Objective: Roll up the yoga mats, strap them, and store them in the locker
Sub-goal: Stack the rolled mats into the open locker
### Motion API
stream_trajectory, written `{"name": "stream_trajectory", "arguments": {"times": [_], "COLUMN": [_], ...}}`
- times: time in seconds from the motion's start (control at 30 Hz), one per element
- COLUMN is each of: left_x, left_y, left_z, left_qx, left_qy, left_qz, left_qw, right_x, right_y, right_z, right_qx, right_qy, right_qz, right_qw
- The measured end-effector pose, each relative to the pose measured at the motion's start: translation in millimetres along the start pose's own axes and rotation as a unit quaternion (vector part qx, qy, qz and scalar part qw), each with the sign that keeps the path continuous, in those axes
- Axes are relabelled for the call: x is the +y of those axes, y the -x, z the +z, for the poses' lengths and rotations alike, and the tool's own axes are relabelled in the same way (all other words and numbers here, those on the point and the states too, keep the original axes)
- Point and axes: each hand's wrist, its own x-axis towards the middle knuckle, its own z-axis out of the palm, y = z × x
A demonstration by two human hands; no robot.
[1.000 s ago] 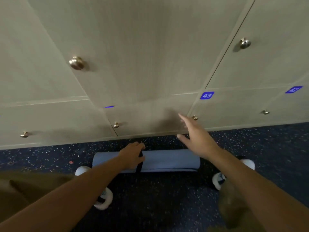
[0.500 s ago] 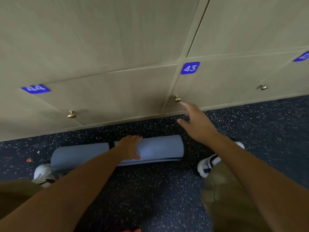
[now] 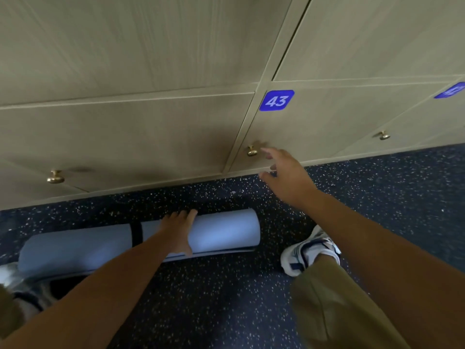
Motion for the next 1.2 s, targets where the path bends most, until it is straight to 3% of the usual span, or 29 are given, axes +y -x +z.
{"name": "stream_trajectory", "arguments": {"times": [0.13, 0.33, 0.47, 0.6, 0.8, 0.97, 1.2], "left_x": [-9.2, -41.9, -57.2, -66.4, -75.2, -74.0, -45.1], "left_y": [13.9, 62.5, 97.6, 132.7, 165.9, 182.8, 192.5], "left_z": [-2.2, -21.8, -49.6, -67.3, -94.3, -102.6, -106.2], "left_qx": [0.049, 0.167, 0.178, 0.248, 0.261, 0.294, 0.302], "left_qy": [0.009, 0.135, 0.161, 0.191, 0.186, 0.186, 0.240], "left_qz": [0.017, 0.067, 0.081, 0.066, 0.004, -0.042, -0.042], "left_qw": [0.999, 0.974, 0.967, 0.947, 0.947, 0.936, 0.922], "right_x": [-1.9, -10.4, -13.6, -12.7, -18.0, -14.0, 3.6], "right_y": [-19.0, -29.5, -38.4, -46.9, -35.8, 10.7, 94.8], "right_z": [-1.9, -0.7, 2.1, 2.0, -0.4, 1.1, 18.4], "right_qx": [-0.003, -0.025, -0.057, -0.069, -0.092, -0.057, 0.028], "right_qy": [-0.001, -0.033, -0.034, -0.012, 0.070, 0.045, 0.010], "right_qz": [0.005, 0.047, 0.052, 0.057, 0.059, 0.108, 0.214], "right_qw": [1.000, 0.998, 0.996, 0.996, 0.992, 0.991, 0.976]}}
